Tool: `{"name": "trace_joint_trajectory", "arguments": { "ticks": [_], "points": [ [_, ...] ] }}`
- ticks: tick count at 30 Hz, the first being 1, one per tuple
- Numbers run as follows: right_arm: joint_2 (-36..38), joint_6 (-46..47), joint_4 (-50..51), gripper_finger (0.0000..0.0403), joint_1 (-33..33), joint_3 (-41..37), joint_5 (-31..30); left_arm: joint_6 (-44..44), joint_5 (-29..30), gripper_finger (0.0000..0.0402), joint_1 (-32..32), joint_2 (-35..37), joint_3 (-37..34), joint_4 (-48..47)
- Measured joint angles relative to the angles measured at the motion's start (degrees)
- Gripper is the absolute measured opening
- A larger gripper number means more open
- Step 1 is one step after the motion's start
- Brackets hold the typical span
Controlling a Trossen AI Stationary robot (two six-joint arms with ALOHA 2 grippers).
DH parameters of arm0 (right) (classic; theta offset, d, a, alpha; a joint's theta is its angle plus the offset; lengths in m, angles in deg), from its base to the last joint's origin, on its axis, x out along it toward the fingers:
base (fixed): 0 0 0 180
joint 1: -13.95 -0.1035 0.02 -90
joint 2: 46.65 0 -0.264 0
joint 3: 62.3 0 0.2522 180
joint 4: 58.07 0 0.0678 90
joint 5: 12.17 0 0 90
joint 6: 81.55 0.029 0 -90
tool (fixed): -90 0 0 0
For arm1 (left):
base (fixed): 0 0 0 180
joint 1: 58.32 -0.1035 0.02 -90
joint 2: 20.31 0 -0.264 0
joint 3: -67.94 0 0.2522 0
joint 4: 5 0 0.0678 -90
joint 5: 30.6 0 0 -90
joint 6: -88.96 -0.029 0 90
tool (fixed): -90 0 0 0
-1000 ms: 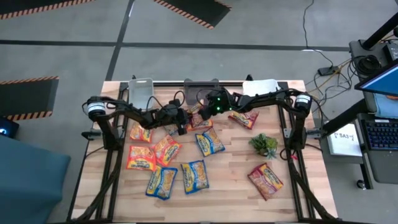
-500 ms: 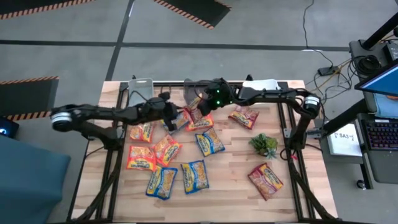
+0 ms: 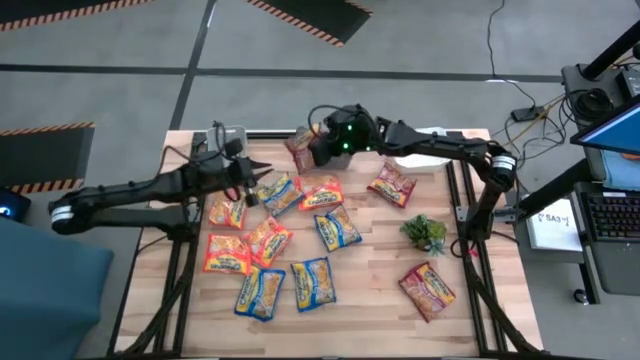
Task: Sort Maruchan noodles
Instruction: Put the red noodle pack into the black bin
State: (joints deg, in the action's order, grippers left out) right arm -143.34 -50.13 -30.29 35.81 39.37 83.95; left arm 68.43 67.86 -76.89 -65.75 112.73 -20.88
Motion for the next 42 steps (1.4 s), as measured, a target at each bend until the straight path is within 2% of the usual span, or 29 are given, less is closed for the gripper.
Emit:
{"name": "trace_joint_trajectory", "arguments": {
  "ticks": [6,14,28,32,42],
  "points": [
    [-0.12,0.96,5.32,0.0018,3.93,2.09,-5.63,0.0,-0.01,0.0039,0.0,4.43,-0.03,-2.09],
    [-3.03,1.99,17.38,0.0018,9.71,1.91,-12.82,-0.27,-0.01,0.0039,0.0,5.09,-0.04,-1.84],
    [-9.27,1.6,19.37,0.0021,10.97,1.91,-12.14,-0.31,-0.01,0.0039,0.0,3.64,-0.04,-1.76],
    [-10.24,1.6,19.56,0.0046,10.98,1.91,-12.32,-0.35,-0.01,0.0039,0.0,2.99,-0.04,-1.82],
    [-10.26,1.57,20.22,0.0141,11.08,1.9,-13.67,-0.36,-0.01,0.0039,0.0,2.55,-0.04,-1.71]
  ]
}}
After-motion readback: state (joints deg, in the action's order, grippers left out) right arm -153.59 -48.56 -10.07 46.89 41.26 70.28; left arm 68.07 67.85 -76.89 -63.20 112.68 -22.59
